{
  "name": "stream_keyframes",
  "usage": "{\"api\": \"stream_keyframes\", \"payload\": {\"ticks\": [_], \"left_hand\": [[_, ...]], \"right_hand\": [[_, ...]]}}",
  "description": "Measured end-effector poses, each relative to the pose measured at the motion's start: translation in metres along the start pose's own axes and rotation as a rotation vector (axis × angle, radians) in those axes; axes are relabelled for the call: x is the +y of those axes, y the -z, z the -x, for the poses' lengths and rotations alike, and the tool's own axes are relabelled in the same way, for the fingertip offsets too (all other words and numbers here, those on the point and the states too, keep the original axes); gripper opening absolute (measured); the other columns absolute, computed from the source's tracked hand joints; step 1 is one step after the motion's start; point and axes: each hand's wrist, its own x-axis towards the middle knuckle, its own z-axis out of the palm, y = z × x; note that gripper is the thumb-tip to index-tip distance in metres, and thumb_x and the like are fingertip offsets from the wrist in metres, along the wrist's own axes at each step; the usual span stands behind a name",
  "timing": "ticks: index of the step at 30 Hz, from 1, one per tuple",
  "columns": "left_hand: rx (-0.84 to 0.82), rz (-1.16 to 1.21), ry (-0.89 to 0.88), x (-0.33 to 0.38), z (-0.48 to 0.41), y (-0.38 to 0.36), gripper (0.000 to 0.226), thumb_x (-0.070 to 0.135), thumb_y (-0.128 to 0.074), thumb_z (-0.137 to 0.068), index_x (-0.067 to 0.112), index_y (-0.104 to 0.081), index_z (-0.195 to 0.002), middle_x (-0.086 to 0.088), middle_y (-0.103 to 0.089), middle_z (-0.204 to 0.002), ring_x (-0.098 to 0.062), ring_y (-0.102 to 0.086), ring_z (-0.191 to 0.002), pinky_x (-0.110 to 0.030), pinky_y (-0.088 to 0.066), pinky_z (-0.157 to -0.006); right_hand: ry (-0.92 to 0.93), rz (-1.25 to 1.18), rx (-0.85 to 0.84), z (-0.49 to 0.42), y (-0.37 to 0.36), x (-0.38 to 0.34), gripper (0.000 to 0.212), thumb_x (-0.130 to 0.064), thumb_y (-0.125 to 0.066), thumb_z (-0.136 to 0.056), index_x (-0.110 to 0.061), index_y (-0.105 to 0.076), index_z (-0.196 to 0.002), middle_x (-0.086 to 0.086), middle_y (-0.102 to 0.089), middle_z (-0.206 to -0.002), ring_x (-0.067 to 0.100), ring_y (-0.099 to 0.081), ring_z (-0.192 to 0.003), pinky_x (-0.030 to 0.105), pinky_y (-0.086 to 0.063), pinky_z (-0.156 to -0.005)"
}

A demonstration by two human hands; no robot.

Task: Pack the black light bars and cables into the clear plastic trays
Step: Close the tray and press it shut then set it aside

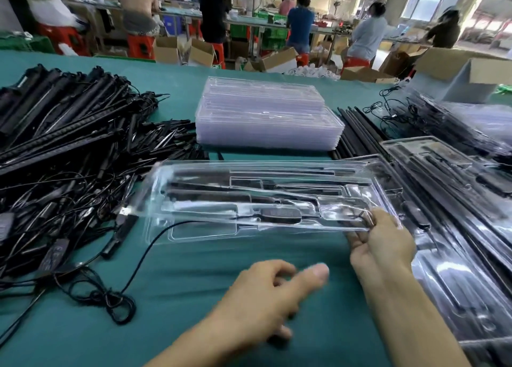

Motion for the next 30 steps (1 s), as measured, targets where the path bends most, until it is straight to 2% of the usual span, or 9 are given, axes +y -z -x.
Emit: {"api": "stream_keyframes", "payload": {"ticks": [1, 3, 7, 10, 14, 18, 23, 26, 30], "left_hand": [[-0.035, 0.267, 0.067, 0.003, -0.005, 0.0, 0.08, 0.074, -0.074, -0.05, 0.022, -0.065, -0.11, 0.001, -0.071, -0.1, -0.013, -0.072, -0.091, -0.036, -0.062, -0.077], [0.087, 0.725, 0.021, 0.008, -0.019, 0.002, 0.072, 0.047, -0.093, -0.053, 0.015, -0.06, -0.11, -0.005, -0.068, -0.112, -0.019, -0.069, -0.102, -0.037, -0.058, -0.087], [0.417, 1.089, -0.047, 0.017, -0.048, 0.009, 0.057, 0.027, -0.085, -0.063, 0.009, -0.059, -0.11, -0.01, -0.066, -0.098, -0.019, -0.065, -0.087, -0.038, -0.062, -0.071], [0.575, 1.143, 0.012, 0.014, -0.065, 0.014, 0.04, 0.008, -0.078, -0.081, 0.003, -0.054, -0.113, -0.016, -0.066, -0.108, -0.025, -0.069, -0.098, -0.033, -0.059, -0.061], [0.65, 1.103, -0.035, 0.01, -0.069, 0.021, 0.026, 0.0, -0.073, -0.083, 0.003, -0.053, -0.099, -0.013, -0.07, -0.081, -0.014, -0.066, -0.057, -0.023, -0.053, -0.048], [0.68, 1.062, -0.126, 0.009, -0.068, 0.029, 0.02, -0.004, -0.072, -0.082, 0.008, -0.055, -0.082, -0.006, -0.068, -0.061, -0.013, -0.065, -0.048, -0.021, -0.051, -0.045], [0.526, 0.977, -0.161, 0.008, -0.065, 0.054, 0.013, -0.003, -0.067, -0.087, 0.008, -0.062, -0.082, -0.012, -0.069, -0.072, -0.013, -0.064, -0.05, -0.022, -0.054, -0.048], [0.401, 0.935, -0.085, 0.01, -0.063, 0.068, 0.01, 0.002, -0.066, -0.088, 0.008, -0.064, -0.081, -0.007, -0.07, -0.069, -0.011, -0.065, -0.049, -0.022, -0.056, -0.049], [0.311, 0.986, -0.024, 0.008, -0.062, 0.072, 0.015, 0.002, -0.064, -0.089, 0.011, -0.061, -0.077, -0.006, -0.069, -0.063, -0.011, -0.065, -0.048, -0.022, -0.057, -0.05]], "right_hand": [[0.003, -0.029, -0.007, 0.004, -0.002, -0.001, 0.016, -0.006, -0.057, -0.094, -0.014, -0.051, -0.081, 0.002, -0.057, -0.071, 0.012, -0.056, -0.05, 0.022, -0.051, -0.044], [0.019, -0.05, -0.027, 0.013, -0.005, 0.001, 0.016, -0.008, -0.056, -0.095, -0.016, -0.054, -0.081, -0.001, -0.058, -0.066, 0.01, -0.058, -0.048, 0.022, -0.051, -0.045], [0.073, -0.048, -0.071, 0.03, -0.008, 0.022, 0.016, -0.01, -0.053, -0.097, -0.018, -0.056, -0.084, -0.003, -0.063, -0.059, 0.012, -0.059, -0.05, 0.022, -0.043, -0.047], [0.074, -0.023, -0.066, 0.037, -0.003, 0.038, 0.02, -0.011, -0.053, -0.098, -0.018, -0.055, -0.079, 0.002, -0.066, -0.068, 0.012, -0.062, -0.05, 0.028, -0.044, -0.054], [0.051, 0.007, -0.108, 0.038, 0.004, 0.045, 0.017, -0.014, -0.057, -0.098, -0.017, -0.057, -0.081, 0.004, -0.068, -0.076, 0.015, -0.066, -0.058, 0.029, -0.053, -0.055], [0.001, 0.102, -0.234, 0.03, 0.011, 0.039, 0.015, -0.012, -0.06, -0.096, -0.01, -0.058, -0.081, 0.002, -0.068, -0.064, 0.019, -0.07, -0.06, 0.027, -0.056, -0.052], [-0.045, 0.468, -0.539, 0.012, 0.025, 0.021, 0.028, -0.019, -0.06, -0.095, -0.011, -0.06, -0.069, 0.01, -0.063, -0.062, 0.03, -0.069, -0.059, 0.027, -0.053, -0.046], [0.006, 0.616, -0.662, 0.008, 0.03, 0.017, 0.041, -0.024, -0.056, -0.095, -0.022, -0.059, -0.054, 0.007, -0.055, -0.055, 0.017, -0.051, -0.041, 0.019, -0.036, -0.035], [0.082, 0.567, -0.694, 0.007, 0.031, 0.016, 0.045, -0.018, -0.054, -0.096, -0.024, -0.056, -0.051, -0.004, -0.049, -0.055, 0.005, -0.044, -0.043, 0.014, -0.03, -0.034]]}}
